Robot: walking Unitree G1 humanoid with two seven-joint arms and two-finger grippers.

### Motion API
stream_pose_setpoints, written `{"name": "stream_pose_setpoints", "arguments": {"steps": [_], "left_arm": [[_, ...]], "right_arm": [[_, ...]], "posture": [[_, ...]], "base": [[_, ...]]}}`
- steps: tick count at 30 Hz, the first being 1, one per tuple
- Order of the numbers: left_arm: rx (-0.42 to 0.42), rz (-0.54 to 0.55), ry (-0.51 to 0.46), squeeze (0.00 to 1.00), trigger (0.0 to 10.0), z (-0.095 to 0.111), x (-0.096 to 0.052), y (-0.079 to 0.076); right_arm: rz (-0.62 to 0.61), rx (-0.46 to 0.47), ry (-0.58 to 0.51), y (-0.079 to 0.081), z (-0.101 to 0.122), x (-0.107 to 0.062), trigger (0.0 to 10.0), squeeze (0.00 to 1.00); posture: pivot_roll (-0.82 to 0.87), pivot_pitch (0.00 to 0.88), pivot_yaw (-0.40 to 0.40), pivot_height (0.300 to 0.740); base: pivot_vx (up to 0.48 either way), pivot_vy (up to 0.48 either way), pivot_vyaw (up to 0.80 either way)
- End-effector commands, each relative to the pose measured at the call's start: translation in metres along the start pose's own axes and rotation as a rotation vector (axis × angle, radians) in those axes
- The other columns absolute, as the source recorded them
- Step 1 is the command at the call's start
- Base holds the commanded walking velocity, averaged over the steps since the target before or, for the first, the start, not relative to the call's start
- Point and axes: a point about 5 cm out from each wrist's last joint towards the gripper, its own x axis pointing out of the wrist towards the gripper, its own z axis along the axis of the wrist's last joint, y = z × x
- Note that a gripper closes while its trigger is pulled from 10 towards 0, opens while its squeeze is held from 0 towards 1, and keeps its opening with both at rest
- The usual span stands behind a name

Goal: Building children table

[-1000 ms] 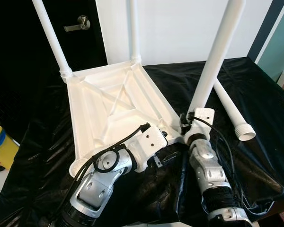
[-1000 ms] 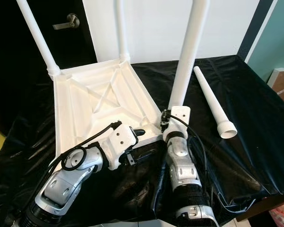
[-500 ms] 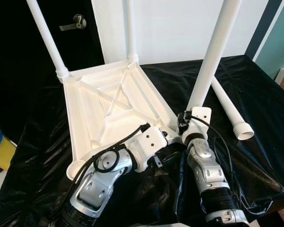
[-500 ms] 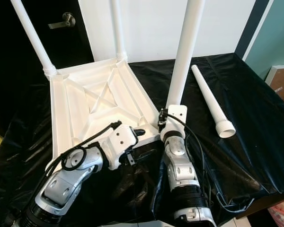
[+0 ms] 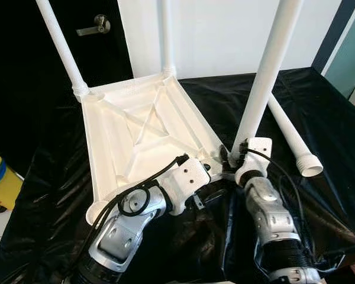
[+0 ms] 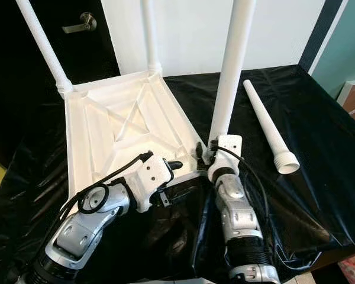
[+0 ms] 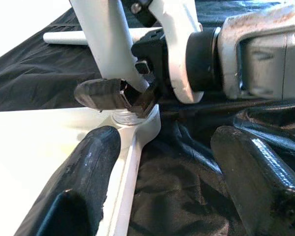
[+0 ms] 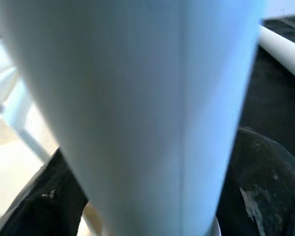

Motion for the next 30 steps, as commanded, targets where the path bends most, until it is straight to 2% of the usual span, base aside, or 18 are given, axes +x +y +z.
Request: {"name": "stream_pose_setpoints", "arguments": {"steps": [1, 2, 3, 6, 7, 10, 12, 13, 14, 16, 19, 22, 23, 25, 27, 30], "left_arm": [[0.004, 0.031, 0.009, 0.00, 10.0, -0.003, 0.001, 0.000], [0.004, 0.031, 0.009, 0.00, 10.0, -0.003, 0.001, 0.000], [0.006, 0.032, 0.008, 0.00, 10.0, -0.003, 0.001, 0.000], [0.009, 0.032, 0.007, 0.00, 10.0, -0.003, 0.002, 0.000], [0.016, 0.033, 0.005, 0.00, 10.0, -0.003, 0.002, 0.001], [0.018, 0.032, 0.004, 0.00, 10.0, -0.002, 0.003, 0.001], [0.021, 0.030, 0.001, 0.00, 10.0, -0.001, 0.004, 0.001], [0.021, 0.030, 0.001, 0.00, 10.0, -0.001, 0.004, 0.001], [0.023, 0.028, 0.000, 0.00, 10.0, 0.000, 0.005, 0.001], [0.026, 0.026, -0.001, 0.00, 10.0, 0.000, 0.005, 0.002], [0.026, 0.026, -0.001, 0.00, 10.0, 0.000, 0.005, 0.002], [0.034, 0.025, 0.000, 0.00, 10.0, 0.001, 0.004, 0.002], [0.037, 0.026, 0.000, 0.00, 10.0, 0.001, 0.003, 0.002], [0.037, 0.026, 0.000, 0.00, 10.0, 0.001, 0.003, 0.002], [0.037, 0.034, 0.004, 0.00, 10.0, 0.001, 0.001, 0.002], [0.035, 0.043, 0.008, 0.00, 10.0, 0.000, 0.000, 0.003]], "right_arm": [[0.026, 0.018, -0.005, 0.002, -0.001, -0.002, 10.0, 1.00], [0.026, 0.018, -0.005, 0.002, -0.001, -0.002, 10.0, 1.00], [0.084, 0.007, -0.010, -0.001, 0.000, -0.003, 10.0, 0.00], [0.154, -0.018, -0.015, -0.005, 0.002, -0.005, 10.0, 0.00], [0.284, -0.075, -0.021, -0.014, 0.005, -0.005, 10.0, 0.00], [0.332, -0.101, -0.021, -0.018, 0.006, -0.004, 10.0, 0.00], [0.436, -0.153, -0.010, -0.023, 0.006, 0.000, 10.0, 0.00], [0.436, -0.153, -0.010, -0.023, 0.006, 0.000, 10.0, 0.00], [0.486, -0.168, 0.003, -0.024, 0.007, 0.004, 10.0, 0.00], [0.528, -0.180, 0.016, -0.025, 0.008, 0.008, 10.0, 0.00], [0.528, -0.180, 0.016, -0.025, 0.008, 0.008, 10.0, 0.00], [0.588, -0.222, 0.054, -0.028, 0.006, 0.016, 10.0, 0.00], [0.601, -0.240, 0.069, -0.029, 0.004, 0.019, 9.3, 0.00], [0.601, -0.240, 0.069, -0.029, 0.004, 0.019, 9.3, 0.00], [0.610, -0.253, 0.109, -0.033, -0.002, 0.021, 0.0, 0.00], [0.622, -0.247, 0.135, -0.038, -0.008, 0.020, 0.0, 0.00]], "posture": [[-0.07, 0.019, 0.020, 0.740], [-0.07, 0.019, 0.020, 0.740], [-0.07, 0.017, 0.020, 0.740], [-0.07, 0.014, 0.019, 0.740], [-0.07, 0.007, 0.019, 0.740], [-0.07, 0.004, 0.020, 0.740], [-0.07, 0.001, 0.023, 0.740], [-0.07, 0.001, 0.023, 0.740], [-0.07, 0.000, 0.026, 0.740], [-0.07, 0.000, 0.026, 0.740], [-0.07, 0.000, 0.026, 0.740], [-0.05, 0.000, 0.024, 0.740], [-0.05, 0.000, 0.024, 0.740], [-0.05, 0.000, 0.024, 0.740], [-0.04, 0.000, 0.019, 0.740], [-0.03, 0.000, 0.016, 0.740]], "base": [[0.000, 0.000, 0.00], [0.000, 0.000, 0.00], [0.000, 0.000, 0.00], [0.000, 0.000, 0.00], [0.000, 0.000, 0.00], [0.000, 0.000, 0.00], [0.000, 0.000, 0.00], [0.000, 0.000, 0.00], [0.000, 0.000, 0.00], [0.000, 0.000, 0.00], [0.000, 0.000, 0.00], [0.000, 0.000, 0.00], [0.000, 0.000, 0.00], [0.000, 0.000, 0.00], [0.000, 0.000, 0.00], [0.000, 0.000, 0.00]]}}
